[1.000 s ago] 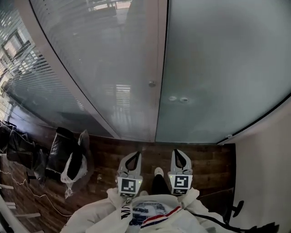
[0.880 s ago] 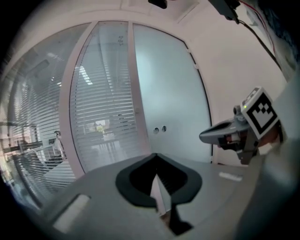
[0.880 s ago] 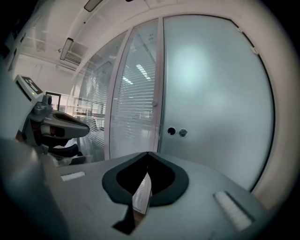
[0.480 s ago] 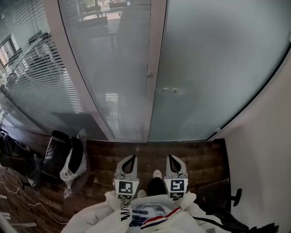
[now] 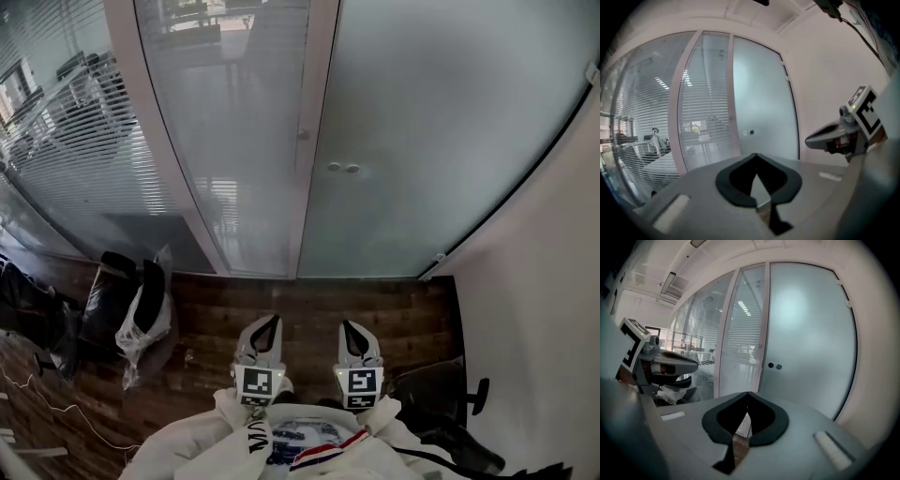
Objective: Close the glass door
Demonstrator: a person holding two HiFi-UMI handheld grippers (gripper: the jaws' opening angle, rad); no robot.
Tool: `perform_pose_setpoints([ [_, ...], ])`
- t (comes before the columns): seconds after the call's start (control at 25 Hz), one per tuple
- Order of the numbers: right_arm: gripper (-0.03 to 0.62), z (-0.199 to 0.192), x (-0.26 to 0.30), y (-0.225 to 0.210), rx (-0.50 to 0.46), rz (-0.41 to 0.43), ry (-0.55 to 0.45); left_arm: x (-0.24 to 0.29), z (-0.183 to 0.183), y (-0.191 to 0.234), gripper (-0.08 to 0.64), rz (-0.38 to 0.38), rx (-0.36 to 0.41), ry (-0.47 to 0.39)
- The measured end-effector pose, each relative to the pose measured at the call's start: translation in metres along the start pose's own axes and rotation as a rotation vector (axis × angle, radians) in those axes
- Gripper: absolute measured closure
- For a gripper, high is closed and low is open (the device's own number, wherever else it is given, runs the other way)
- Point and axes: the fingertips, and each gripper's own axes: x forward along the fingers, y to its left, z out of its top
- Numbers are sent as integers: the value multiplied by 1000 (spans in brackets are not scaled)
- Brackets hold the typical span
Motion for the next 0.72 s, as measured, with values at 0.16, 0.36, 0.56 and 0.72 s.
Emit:
perform_pose_setpoints([
  [0.16,584,-14,-24,-6,24,8,15,-14,0,-29,557,-19,45,14],
  [0.36,585,-28,-71,-14,49,47,12,-40,9,-80,557,-34,80,10],
  [0.56,586,-50,-131,-18,126,136,-7,-75,3,-140,557,-46,82,38],
  [0.72,586,-56,-180,-23,138,141,-66,-103,5,-184,557,-49,87,25],
])
